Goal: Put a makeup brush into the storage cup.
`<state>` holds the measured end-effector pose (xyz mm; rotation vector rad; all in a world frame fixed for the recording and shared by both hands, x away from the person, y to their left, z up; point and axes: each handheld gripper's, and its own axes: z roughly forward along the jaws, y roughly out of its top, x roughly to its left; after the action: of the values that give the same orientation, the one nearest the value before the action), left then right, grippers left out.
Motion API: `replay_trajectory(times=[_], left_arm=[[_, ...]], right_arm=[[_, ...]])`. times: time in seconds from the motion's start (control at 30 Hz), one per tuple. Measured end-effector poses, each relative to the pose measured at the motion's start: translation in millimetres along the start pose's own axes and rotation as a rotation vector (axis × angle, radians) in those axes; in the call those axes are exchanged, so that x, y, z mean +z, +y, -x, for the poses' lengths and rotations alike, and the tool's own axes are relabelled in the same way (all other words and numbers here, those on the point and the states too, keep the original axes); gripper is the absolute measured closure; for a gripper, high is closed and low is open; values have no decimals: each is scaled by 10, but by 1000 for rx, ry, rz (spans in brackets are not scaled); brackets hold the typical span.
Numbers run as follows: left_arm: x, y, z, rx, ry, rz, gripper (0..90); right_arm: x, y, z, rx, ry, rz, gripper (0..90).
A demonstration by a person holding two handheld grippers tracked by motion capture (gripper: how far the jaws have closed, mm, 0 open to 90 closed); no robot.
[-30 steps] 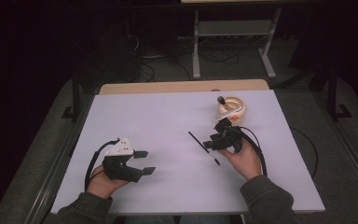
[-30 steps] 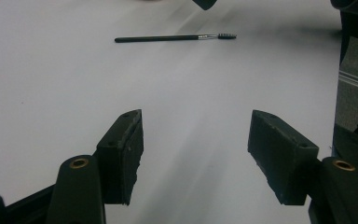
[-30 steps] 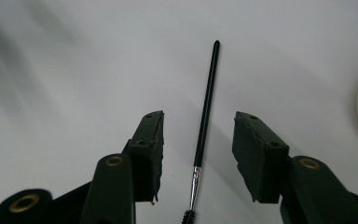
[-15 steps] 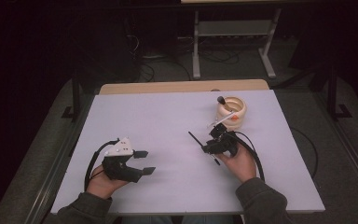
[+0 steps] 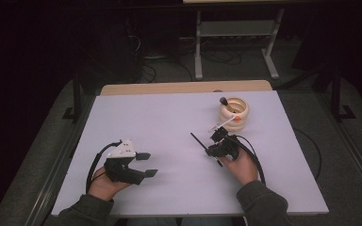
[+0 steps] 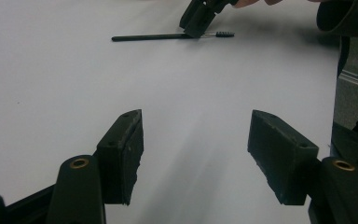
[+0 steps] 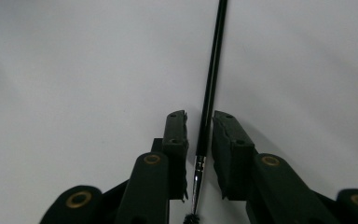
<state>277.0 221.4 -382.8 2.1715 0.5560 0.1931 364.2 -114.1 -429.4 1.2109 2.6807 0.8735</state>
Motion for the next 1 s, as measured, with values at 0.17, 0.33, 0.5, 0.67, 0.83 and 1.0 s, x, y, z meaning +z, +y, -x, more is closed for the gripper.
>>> replay_trajectory(times=[0.17,0.33,0.5,0.67,0.83,1.0], left_arm=[[6,10,8,-3,-3,5,356],[10,4,4,-2,-3,-1,356],[17,25,25,5,-6,6,357],[19,29,40,12,-6,5,357],[2,32,37,11,-4,7,359],[6,18,15,2,-2,7,359]], right_arm=[[31,12,-31,-12,-29,-26,778],[51,51,-113,-42,-97,-59,819],[73,98,-168,-50,-126,-94,843],[78,145,-123,-56,-98,-127,849],[69,141,-64,-75,-61,-120,850],[41,128,-17,-75,-21,-102,850]])
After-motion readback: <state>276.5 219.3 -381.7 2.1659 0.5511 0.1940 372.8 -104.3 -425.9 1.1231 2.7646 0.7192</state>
